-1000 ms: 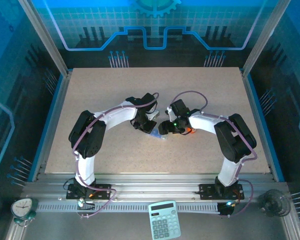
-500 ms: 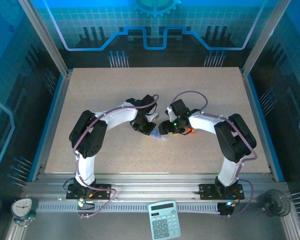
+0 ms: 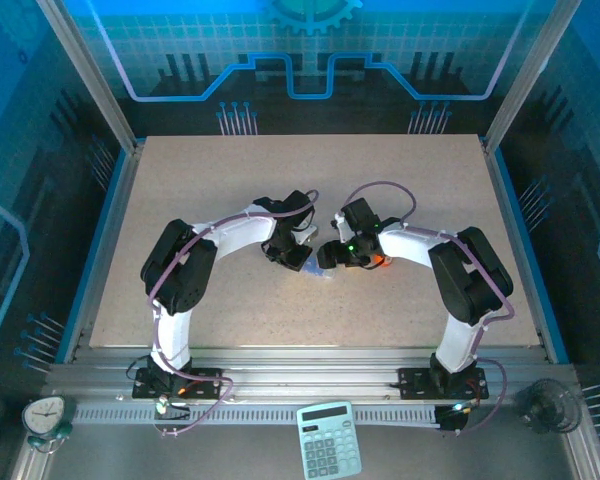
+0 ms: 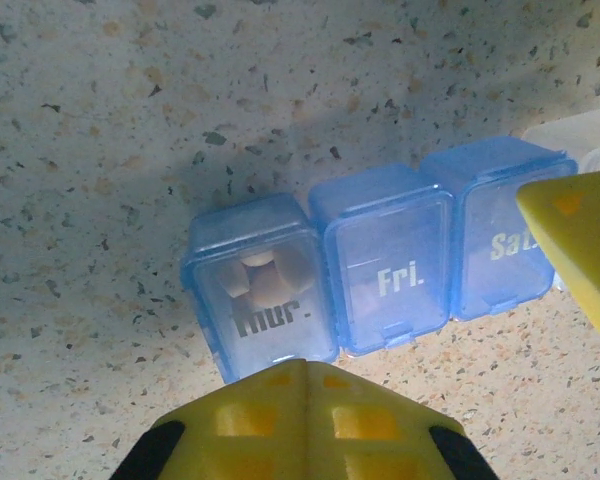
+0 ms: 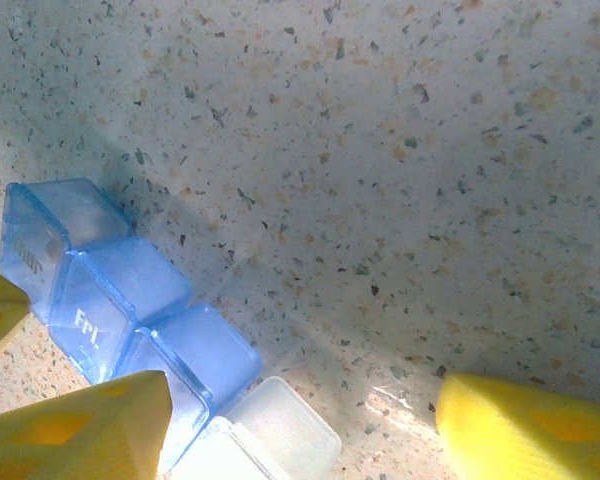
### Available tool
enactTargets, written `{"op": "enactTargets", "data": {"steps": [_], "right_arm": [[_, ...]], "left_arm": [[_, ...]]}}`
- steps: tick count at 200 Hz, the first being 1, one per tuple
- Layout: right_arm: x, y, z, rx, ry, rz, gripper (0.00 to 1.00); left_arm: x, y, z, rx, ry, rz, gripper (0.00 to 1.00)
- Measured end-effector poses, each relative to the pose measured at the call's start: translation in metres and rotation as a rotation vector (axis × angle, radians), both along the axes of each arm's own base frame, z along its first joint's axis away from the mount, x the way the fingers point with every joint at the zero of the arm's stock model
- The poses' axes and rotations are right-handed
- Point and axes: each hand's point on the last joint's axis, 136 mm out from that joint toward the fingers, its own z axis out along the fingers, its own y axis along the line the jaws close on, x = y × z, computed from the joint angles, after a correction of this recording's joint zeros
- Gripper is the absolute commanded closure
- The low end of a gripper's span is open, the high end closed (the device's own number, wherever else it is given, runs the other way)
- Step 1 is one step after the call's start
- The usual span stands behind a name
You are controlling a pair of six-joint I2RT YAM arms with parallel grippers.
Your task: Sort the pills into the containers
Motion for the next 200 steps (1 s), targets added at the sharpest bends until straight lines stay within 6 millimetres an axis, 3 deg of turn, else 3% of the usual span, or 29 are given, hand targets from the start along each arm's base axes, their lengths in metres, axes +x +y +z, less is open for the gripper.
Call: {"op": "enactTargets", "data": {"steps": [200], "right_arm": [[0.001,-0.001,-0.002,0.007,0.01,-0.008,0.27]], "left_arm": [[0.02,-0.006,0.003,0.011,-0.045,0.002,1.0]]}}
